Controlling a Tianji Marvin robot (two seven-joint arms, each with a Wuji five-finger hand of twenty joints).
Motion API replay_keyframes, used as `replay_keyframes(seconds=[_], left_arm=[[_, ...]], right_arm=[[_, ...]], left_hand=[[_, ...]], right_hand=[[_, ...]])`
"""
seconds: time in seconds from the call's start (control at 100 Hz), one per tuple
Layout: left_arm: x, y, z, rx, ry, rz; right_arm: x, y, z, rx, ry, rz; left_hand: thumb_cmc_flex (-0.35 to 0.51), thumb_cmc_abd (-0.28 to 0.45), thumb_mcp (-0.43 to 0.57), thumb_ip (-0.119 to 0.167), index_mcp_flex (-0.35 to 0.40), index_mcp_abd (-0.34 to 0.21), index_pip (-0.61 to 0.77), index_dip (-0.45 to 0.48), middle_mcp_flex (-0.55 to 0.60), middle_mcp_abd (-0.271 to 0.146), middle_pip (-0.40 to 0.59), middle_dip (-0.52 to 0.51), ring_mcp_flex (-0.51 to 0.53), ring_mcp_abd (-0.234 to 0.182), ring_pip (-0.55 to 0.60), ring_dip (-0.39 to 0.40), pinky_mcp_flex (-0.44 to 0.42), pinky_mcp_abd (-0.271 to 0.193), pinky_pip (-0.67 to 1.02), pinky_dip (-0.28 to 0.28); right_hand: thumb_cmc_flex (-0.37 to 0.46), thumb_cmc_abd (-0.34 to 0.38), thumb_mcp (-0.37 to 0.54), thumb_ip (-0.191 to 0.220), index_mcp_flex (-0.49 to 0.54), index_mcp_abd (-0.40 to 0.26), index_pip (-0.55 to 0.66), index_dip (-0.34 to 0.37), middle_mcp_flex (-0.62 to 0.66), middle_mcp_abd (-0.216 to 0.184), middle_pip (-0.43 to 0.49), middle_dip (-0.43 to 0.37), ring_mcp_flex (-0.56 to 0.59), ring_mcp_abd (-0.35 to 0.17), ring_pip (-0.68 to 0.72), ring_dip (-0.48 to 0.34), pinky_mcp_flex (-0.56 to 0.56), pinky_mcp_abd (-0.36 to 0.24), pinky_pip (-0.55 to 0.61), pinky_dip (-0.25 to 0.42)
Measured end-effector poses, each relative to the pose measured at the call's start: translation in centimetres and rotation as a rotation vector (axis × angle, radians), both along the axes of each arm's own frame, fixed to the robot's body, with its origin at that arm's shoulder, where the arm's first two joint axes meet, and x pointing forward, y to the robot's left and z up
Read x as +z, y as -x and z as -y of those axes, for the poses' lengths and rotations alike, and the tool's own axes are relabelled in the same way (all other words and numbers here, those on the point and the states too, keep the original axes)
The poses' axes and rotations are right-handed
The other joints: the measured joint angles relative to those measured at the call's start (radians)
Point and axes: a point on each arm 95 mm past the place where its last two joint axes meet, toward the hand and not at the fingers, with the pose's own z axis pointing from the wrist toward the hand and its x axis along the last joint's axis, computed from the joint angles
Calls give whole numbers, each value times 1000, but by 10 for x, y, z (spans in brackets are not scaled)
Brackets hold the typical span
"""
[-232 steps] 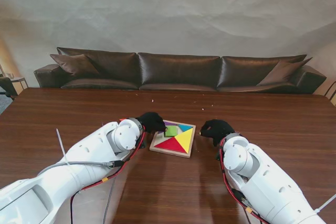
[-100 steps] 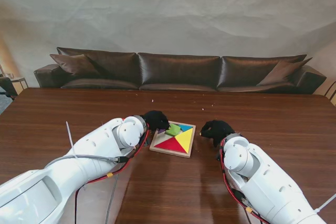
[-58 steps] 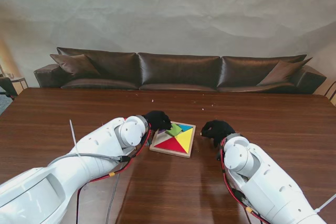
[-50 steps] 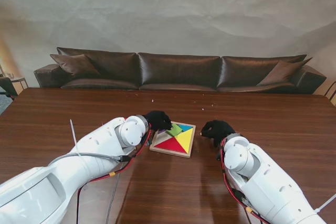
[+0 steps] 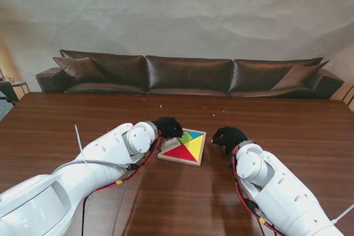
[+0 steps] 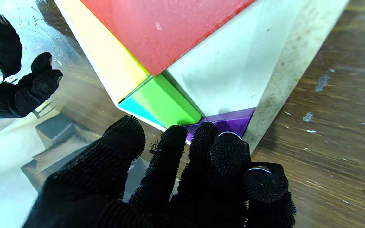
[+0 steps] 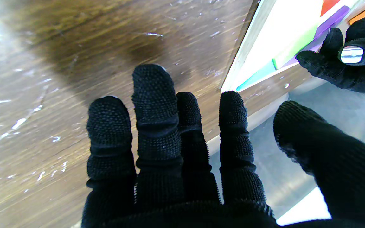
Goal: Assemble the tangram pieces into a square
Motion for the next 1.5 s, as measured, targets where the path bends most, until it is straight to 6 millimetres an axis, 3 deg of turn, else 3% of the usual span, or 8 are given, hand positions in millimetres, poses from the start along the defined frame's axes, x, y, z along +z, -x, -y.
replay_keyframes(seconds=[0.23,0.43,0.65,0.84,1.06,1.24,1.29,1.5], left_arm=[[3,1,1,-10,-5,11],[19,7,-3,-32,-10,64],[36,13,-29,-17,-31,109],[34,18,-54,4,-64,105],[30,26,-67,3,-93,96],[34,33,-75,-12,-120,105],[36,34,-78,-14,-120,100],[44,37,-90,-18,-143,106]], right_arm=[[0,0,0,0,0,-1],[0,0,0,0,0,0],[3,0,0,0,3,29],[10,1,-3,17,18,87],[16,3,-7,30,10,129],[33,11,-10,45,12,192],[41,16,-12,54,10,215],[63,35,-19,143,13,279]], left_hand=[[0,0,0,0,0,0,-1,0,0,0,0,0,0,0,0,0,0,0,0,0],[0,0,0,0,0,0,-1,0,0,0,0,0,0,0,0,0,0,0,0,0],[-10,0,1,0,1,0,4,9,0,0,-48,-54,0,0,0,0,0,0,-6,0],[-10,0,1,0,2,-2,6,16,0,0,-85,-102,-2,7,-23,-10,-1,0,-17,-1],[-28,-1,5,0,3,-12,8,22,0,-8,-110,-129,-43,21,-78,-26,-35,0,-53,-14],[-40,-1,2,0,3,-13,8,26,0,-19,-134,-156,-64,24,-124,-39,-53,0,-78,-32],[-40,-1,2,0,2,-16,8,27,0,-19,-145,-167,-66,25,-138,-40,-63,0,-80,-41],[-53,-1,1,0,-4,-25,8,28,0,-25,-202,-235,-102,35,-211,-61,-104,0,-119,-71]], right_hand=[[0,0,0,0,0,0,0,0,0,0,0,0,0,0,0,0,0,0,0,0],[0,0,0,0,0,0,0,0,0,0,0,0,0,0,0,0,0,0,0,0],[0,0,0,0,0,-2,0,0,0,0,0,0,0,0,0,0,0,0,0,0],[1,-66,2,0,1,-32,3,0,0,0,0,0,0,1,0,0,0,2,0,0],[2,-122,2,0,44,-36,28,29,1,0,0,0,-1,9,0,0,0,12,0,0],[3,-189,4,0,72,-48,57,83,2,0,0,0,-24,15,-1,-1,-1,20,0,0],[3,-214,3,-28,72,-49,67,101,2,0,1,0,-37,15,-2,-1,-1,24,0,0],[3,-225,3,-39,74,-63,76,127,3,-4,1,0,-51,25,-11,-1,-1,26,0,0]])
